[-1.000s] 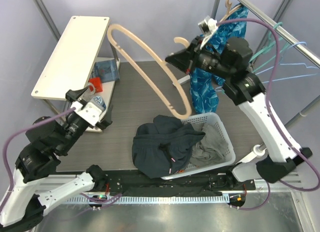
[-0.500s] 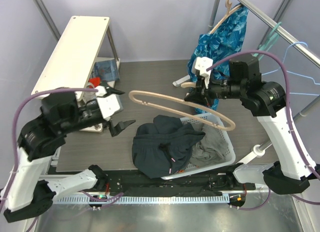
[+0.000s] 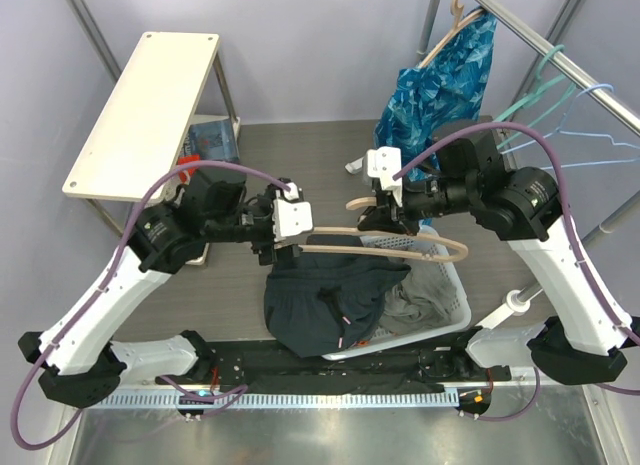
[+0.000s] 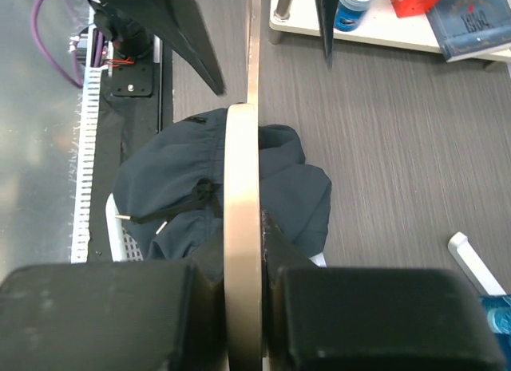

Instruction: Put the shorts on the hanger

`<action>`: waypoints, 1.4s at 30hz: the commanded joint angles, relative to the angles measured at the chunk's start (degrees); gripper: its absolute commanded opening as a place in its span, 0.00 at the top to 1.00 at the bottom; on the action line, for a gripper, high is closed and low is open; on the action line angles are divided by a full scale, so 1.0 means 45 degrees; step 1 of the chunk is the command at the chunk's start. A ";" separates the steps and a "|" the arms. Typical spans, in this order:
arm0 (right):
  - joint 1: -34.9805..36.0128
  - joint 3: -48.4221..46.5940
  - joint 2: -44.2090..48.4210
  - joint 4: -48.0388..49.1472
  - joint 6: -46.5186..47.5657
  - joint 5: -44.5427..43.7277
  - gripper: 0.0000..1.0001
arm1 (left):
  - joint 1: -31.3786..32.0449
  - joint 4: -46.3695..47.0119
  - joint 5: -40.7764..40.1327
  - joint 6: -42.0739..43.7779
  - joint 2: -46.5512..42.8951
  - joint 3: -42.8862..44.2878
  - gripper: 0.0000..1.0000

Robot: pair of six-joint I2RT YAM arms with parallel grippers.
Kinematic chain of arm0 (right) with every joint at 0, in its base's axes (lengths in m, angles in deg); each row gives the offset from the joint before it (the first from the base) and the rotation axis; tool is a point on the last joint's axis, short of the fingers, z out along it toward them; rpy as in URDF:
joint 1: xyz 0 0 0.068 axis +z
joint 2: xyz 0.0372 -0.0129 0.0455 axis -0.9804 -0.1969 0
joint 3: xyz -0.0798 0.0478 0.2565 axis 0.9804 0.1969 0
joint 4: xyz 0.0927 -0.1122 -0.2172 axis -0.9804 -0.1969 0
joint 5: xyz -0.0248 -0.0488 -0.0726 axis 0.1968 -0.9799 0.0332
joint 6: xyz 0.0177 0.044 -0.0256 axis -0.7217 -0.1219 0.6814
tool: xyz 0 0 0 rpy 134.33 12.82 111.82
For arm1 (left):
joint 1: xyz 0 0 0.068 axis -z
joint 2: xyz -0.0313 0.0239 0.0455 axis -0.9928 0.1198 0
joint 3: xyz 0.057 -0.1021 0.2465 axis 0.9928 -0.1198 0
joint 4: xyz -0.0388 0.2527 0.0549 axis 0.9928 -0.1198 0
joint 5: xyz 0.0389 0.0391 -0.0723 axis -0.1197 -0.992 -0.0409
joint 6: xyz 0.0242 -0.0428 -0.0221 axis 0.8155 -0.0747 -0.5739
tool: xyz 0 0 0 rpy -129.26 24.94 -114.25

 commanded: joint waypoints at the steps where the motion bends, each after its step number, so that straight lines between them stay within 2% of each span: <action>1: 0.0284 -0.0417 0.0019 0.0587 0.0085 -0.0150 0.99 | 0.0451 0.0680 -0.0134 0.0259 -0.0072 -0.0697 0.38; 3: 0.0304 -0.0203 0.0116 0.0802 0.0027 -0.0170 0.99 | 0.0510 0.0835 -0.0134 0.0103 -0.0170 -0.0952 0.58; 4: 0.0284 0.0108 0.0290 0.1055 -0.0012 -0.0170 0.99 | 0.0511 0.0953 -0.0173 -0.0362 -0.0267 -0.1185 0.84; 5: 0.0303 0.0324 0.0447 0.1270 -0.0148 -0.0170 0.99 | 0.0511 0.1070 -0.0328 -0.0599 -0.0346 -0.1323 0.94; 6: 0.0284 0.0597 0.0603 0.1543 -0.0324 -0.0208 0.93 | 0.0511 0.1264 -0.0484 -0.0949 -0.0462 -0.1460 1.00; 7: 0.0303 0.1122 0.0991 0.1990 -0.0461 -0.0228 0.65 | 0.0472 0.1479 -0.0544 -0.1417 -0.0541 -0.1597 1.00; 10: 0.0284 0.2060 0.1656 0.2404 -0.0949 -0.0501 0.20 | 0.0316 0.2199 -0.0427 -0.1927 -0.1494 -0.2299 1.00; 12: 0.0284 0.2492 0.1990 0.2405 -0.0931 -0.0638 0.12 | 0.0179 0.2632 -0.0019 -0.1969 -0.2043 -0.3022 1.00; 14: 0.0303 0.3195 0.2399 0.2657 -0.0872 -0.0600 0.10 | 0.0178 0.2945 0.0489 -0.2124 -0.2434 -0.3354 1.00; 17: 0.0284 0.3860 0.2597 0.3399 -0.0930 -0.0405 0.12 | 0.0081 0.2751 0.1465 -0.2456 -0.2358 -0.3395 1.00; 20: 0.0284 0.4056 0.2403 0.4161 -0.1164 -0.0248 0.20 | 0.0081 0.2965 0.2072 -0.2729 -0.2319 -0.3473 1.00; 23: 0.0284 0.4135 0.2227 0.4650 -0.1282 -0.0112 0.34 | 0.0061 0.3120 0.2405 -0.2944 -0.2183 -0.3453 1.00; 29: 0.0284 0.3978 0.1835 0.4593 -0.1088 0.0260 0.78 | -0.0347 0.3629 0.2443 -0.4134 -0.2084 -0.3590 1.00; 30: 0.0284 0.3978 0.1835 0.4341 -0.0894 0.0241 0.99 | -0.0426 0.3765 0.2444 -0.4620 -0.2085 -0.3629 0.98; 32: 0.0265 0.4037 0.1971 0.4241 -0.0834 0.0085 0.99 | -0.0718 0.3805 0.1725 -0.5285 -0.2104 -0.3688 0.79; 33: 0.0303 0.4037 0.2030 0.3931 -0.0698 0.0007 0.99 | -0.0855 0.3728 0.1412 -0.5559 -0.2143 -0.3707 0.47; 34: 0.0284 0.3998 0.2204 0.3774 -0.0484 -0.0110 0.99 | -0.1108 0.3437 0.1138 -0.5910 -0.2259 -0.3765 0.37; 36: 0.0303 0.3765 0.2323 0.2919 -0.0170 -0.0656 0.99 | -0.2006 0.2871 0.0804 -0.6031 -0.2358 -0.3883 0.25; 39: 0.0284 0.3432 0.2519 0.1727 0.0319 -0.1340 0.99 | -0.3528 0.2380 0.0764 -0.6187 -0.2573 -0.4682 0.21; 42: 0.0284 0.3139 0.2460 0.0497 0.0631 -0.1809 0.99 | -0.4916 0.1718 0.1388 -0.6499 -0.2223 -0.5133 0.21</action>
